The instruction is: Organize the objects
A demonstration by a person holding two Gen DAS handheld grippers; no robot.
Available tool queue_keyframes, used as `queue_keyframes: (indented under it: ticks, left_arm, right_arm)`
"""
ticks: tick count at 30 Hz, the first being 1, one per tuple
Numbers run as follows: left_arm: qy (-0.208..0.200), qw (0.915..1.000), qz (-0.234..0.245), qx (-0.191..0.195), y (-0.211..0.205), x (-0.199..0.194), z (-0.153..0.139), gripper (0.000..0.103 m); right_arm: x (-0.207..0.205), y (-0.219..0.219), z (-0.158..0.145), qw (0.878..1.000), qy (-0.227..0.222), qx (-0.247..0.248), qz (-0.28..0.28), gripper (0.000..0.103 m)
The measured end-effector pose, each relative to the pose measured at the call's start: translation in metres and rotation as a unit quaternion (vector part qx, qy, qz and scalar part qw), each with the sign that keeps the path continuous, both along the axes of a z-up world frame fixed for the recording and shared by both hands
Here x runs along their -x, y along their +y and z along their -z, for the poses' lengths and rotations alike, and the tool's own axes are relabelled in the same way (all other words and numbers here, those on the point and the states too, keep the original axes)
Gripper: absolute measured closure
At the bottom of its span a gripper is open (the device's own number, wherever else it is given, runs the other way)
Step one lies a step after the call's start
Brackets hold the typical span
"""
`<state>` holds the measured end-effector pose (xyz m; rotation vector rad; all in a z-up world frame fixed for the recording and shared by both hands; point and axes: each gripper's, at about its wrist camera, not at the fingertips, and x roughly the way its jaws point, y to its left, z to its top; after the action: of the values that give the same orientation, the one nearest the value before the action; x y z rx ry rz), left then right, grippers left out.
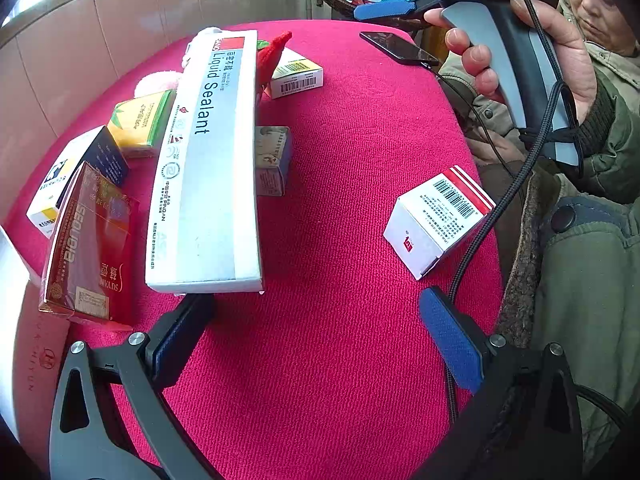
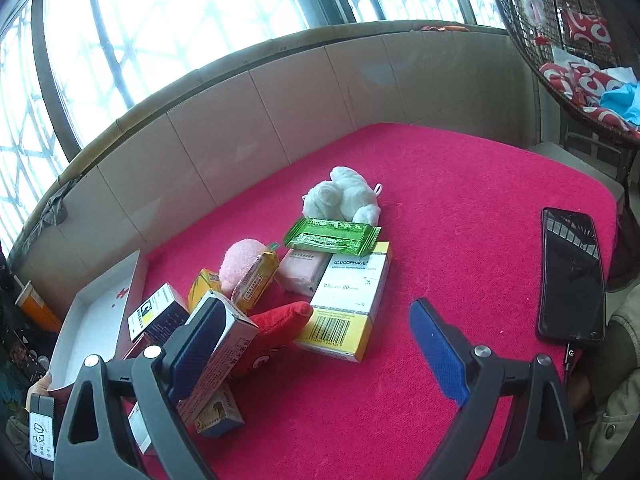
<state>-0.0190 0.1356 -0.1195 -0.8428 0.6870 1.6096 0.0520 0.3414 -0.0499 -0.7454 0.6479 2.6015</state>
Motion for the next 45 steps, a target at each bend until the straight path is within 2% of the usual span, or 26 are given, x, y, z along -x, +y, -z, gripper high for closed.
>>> queue_keyframes:
  ticks: [8, 15, 20, 23, 27, 30, 33, 36, 38, 40, 41, 43, 45]
  left_arm:
    - [0.000, 1.0000, 0.000, 0.001, 0.004, 0.000, 0.002, 0.000]
    - [0.001, 1.0000, 0.000, 0.001, 0.004, 0.000, 0.001, 0.000]
    - [0.001, 1.0000, 0.000, 0.001, 0.006, -0.001, 0.001, 0.000]
    - [0.000, 1.0000, 0.000, 0.001, 0.007, -0.001, 0.001, 0.000]
    - [0.000, 1.0000, 0.000, 0.001, 0.007, -0.001, 0.000, 0.000]
    - [-0.001, 1.0000, -0.002, 0.001, 0.006, -0.001, -0.001, 0.000]
    - [-0.004, 0.9997, -0.024, 0.002, 0.000, -0.004, -0.005, 0.000]
    - [0.015, 0.9974, -0.065, -0.029, -0.017, -0.007, -0.022, 0.000]
    - [0.034, 0.9925, -0.106, -0.051, -0.027, -0.008, -0.037, 0.000]
    - [0.066, 0.9815, -0.167, -0.065, -0.034, -0.006, -0.053, 0.000]
    - [0.088, 0.9717, -0.207, -0.070, -0.037, -0.005, -0.062, 0.000]
    - [0.128, 0.9450, -0.291, -0.076, -0.044, 0.000, -0.078, 0.000]
    - [0.143, 0.9179, -0.362, -0.078, -0.053, 0.007, -0.091, 0.000]
  right_arm:
    - [-0.007, -0.008, -0.015, 0.999, 0.025, -0.024, -0.005, 0.010]
    - [-0.005, -0.013, -0.017, 0.999, 0.024, -0.027, -0.010, 0.010]
    - [-0.007, -0.020, -0.023, 0.998, 0.031, -0.049, -0.021, 0.010]
    - [-0.006, -0.026, -0.027, 0.996, 0.046, -0.050, -0.060, 0.010]
    - [-0.009, -0.035, -0.034, 0.987, 0.078, -0.038, -0.136, 0.009]
    - [-0.015, -0.044, -0.037, 0.980, 0.084, -0.056, -0.174, 0.009]
    - [-0.021, -0.053, -0.037, 0.972, 0.078, -0.076, -0.209, 0.009]
    - [-0.028, -0.062, -0.035, 0.963, 0.070, -0.097, -0.243, 0.009]
    - [-0.031, -0.065, -0.033, 0.959, 0.065, -0.106, -0.256, 0.009]
    - [-0.032, -0.065, -0.031, 0.958, 0.062, -0.105, -0.259, 0.009]
    - [-0.032, -0.065, -0.030, 0.959, 0.062, -0.102, -0.257, 0.009]
    - [-0.030, -0.067, -0.030, 0.961, 0.063, -0.098, -0.253, 0.009]
    - [-0.030, -0.069, -0.033, 0.960, 0.065, -0.099, -0.253, 0.009]
